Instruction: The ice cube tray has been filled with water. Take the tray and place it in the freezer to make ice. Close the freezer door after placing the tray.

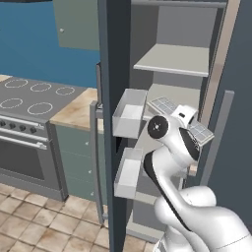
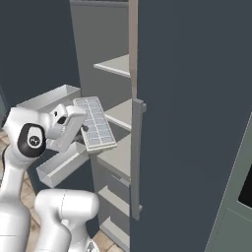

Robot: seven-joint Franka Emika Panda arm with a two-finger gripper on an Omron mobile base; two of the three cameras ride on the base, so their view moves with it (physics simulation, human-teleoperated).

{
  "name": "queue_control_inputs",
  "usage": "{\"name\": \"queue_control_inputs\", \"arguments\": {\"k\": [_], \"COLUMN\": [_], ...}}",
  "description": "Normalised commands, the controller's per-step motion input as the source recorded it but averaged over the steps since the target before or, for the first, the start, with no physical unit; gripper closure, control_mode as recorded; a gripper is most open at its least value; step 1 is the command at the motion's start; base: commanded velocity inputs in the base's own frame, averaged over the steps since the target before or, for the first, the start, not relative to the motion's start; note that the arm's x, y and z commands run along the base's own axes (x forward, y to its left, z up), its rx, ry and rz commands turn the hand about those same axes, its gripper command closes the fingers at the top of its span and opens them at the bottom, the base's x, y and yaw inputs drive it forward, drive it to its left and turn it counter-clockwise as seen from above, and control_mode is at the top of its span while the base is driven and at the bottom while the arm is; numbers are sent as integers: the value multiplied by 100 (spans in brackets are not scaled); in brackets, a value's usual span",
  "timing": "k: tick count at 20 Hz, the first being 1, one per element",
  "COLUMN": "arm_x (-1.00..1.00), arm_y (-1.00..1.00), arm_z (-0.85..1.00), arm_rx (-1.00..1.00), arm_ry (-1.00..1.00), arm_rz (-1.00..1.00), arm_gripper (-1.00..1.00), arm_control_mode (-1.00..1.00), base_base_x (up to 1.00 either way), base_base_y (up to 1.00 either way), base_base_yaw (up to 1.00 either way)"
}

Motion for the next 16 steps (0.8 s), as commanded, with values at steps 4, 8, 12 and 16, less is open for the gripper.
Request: {"name": "queue_control_inputs", "arguments": {"k": [4,8,12,16], "arm_x": [23,16,14,11], "arm_y": [0,0,0,0], "arm_z": [-1,-1,0,0], "arm_rx": [0,0,0,0], "arm_ry": [0,0,0,0], "arm_rz": [0,0,0,0], "arm_gripper": [100,100,100,100], "arm_control_mode": [-100,-100,-100,-100], "base_base_x": [0,0,0,0], "base_base_y": [0,0,0,0], "base_base_yaw": [0,0,0,0]}}
